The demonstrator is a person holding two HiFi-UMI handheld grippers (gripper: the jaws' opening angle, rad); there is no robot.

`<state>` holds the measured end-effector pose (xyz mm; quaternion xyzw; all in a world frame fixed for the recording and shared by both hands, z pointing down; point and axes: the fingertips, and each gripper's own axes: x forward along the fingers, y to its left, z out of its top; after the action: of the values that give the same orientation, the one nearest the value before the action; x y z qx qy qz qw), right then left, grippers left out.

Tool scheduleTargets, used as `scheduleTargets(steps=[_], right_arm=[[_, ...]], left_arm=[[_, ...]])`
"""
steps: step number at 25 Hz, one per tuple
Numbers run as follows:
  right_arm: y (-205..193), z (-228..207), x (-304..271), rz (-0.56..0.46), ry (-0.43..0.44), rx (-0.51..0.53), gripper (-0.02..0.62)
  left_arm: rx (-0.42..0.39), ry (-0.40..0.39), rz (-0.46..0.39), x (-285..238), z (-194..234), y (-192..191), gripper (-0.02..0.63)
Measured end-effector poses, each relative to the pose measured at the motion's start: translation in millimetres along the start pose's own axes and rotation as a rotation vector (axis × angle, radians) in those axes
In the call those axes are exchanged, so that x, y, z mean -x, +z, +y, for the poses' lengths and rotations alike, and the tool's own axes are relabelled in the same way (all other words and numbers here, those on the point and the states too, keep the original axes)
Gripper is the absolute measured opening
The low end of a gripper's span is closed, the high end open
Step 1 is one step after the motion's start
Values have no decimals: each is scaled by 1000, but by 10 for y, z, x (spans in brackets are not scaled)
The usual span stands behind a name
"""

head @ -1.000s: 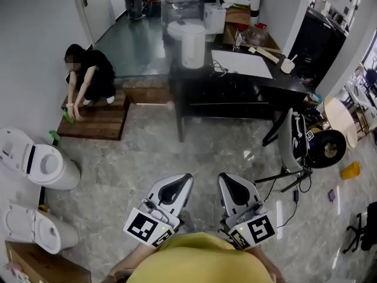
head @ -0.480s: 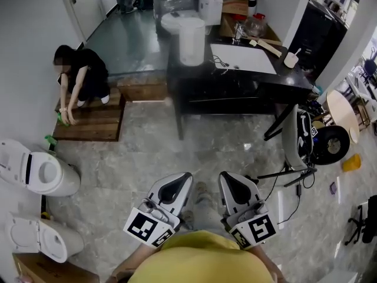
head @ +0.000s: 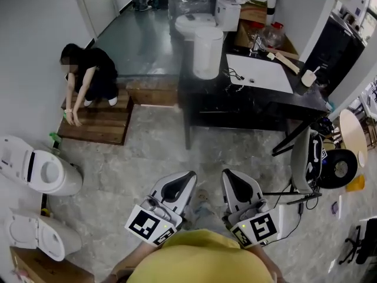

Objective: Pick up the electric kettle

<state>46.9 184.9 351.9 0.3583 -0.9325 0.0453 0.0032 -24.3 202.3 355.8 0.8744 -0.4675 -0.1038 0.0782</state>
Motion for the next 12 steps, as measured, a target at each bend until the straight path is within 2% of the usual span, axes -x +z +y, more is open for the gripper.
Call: scheduleTargets(steps=[12], right_arm=[[178, -863, -795, 10, 55, 24, 17]], left_arm=[[-2, 60, -25, -888, 667, 118, 9]])
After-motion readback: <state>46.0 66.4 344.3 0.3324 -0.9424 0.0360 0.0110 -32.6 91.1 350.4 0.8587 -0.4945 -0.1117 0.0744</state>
